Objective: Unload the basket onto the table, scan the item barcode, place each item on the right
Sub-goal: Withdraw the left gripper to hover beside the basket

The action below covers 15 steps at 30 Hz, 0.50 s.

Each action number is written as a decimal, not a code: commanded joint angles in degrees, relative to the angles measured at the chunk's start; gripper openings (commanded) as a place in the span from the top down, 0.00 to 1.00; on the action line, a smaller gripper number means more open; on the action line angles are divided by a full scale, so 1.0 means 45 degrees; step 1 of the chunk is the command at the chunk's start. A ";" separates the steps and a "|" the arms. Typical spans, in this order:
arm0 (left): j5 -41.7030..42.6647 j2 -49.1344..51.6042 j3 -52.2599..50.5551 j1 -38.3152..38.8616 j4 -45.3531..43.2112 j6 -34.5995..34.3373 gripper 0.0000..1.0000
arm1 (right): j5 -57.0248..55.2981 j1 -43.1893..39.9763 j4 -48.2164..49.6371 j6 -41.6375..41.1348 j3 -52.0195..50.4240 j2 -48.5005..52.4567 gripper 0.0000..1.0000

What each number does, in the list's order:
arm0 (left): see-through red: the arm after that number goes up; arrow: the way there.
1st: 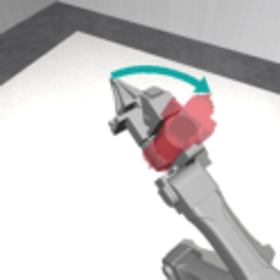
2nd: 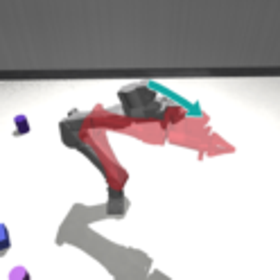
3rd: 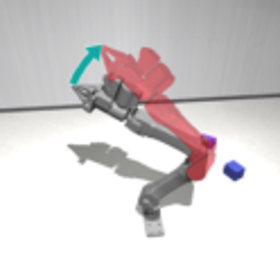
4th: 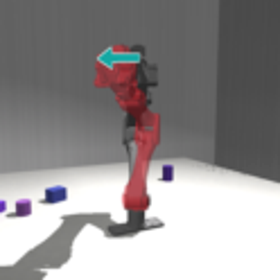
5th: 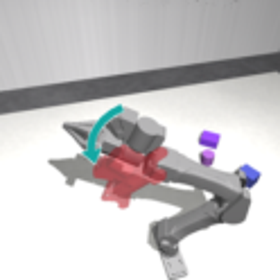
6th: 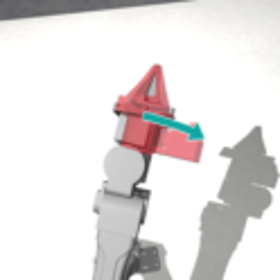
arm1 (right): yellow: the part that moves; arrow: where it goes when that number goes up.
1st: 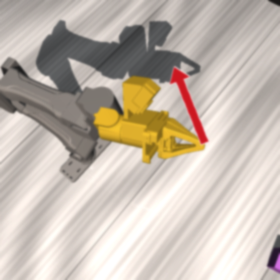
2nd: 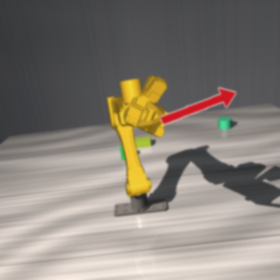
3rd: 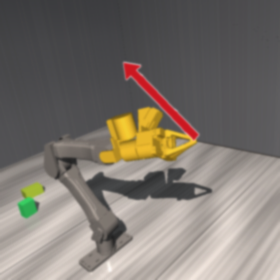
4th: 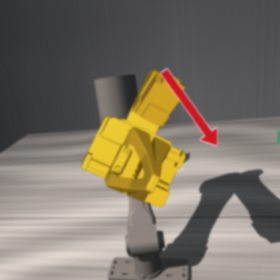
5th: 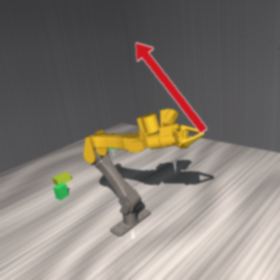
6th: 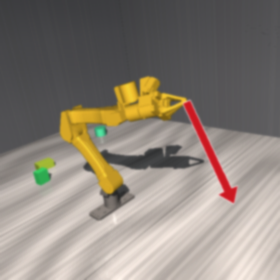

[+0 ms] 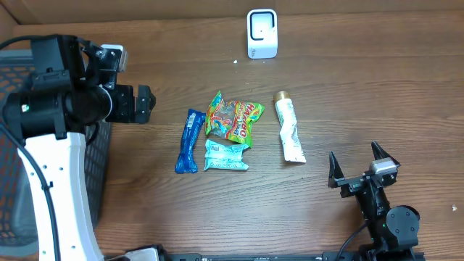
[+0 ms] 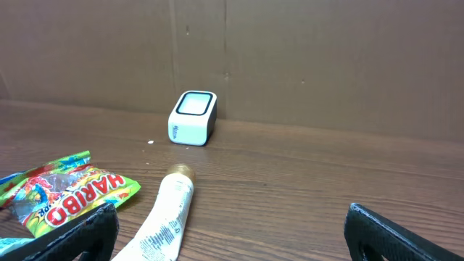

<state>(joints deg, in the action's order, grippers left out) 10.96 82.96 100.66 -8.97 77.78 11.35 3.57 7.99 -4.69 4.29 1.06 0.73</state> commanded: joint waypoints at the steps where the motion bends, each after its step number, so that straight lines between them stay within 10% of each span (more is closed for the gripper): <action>1: 0.0102 0.0238 0.0083 0.0000 -0.0015 0.0053 0.00 | -0.0073 0.0078 0.0058 0.0015 -0.0136 -0.0126 0.00; 15: 0.0107 0.0306 0.0083 0.0000 -0.0015 0.0053 0.00 | -0.0073 0.0078 0.0058 0.0010 -0.0136 -0.0126 0.00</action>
<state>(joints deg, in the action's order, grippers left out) 10.96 84.40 100.66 -8.97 77.78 11.33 3.60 7.99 -4.71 4.29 1.06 0.73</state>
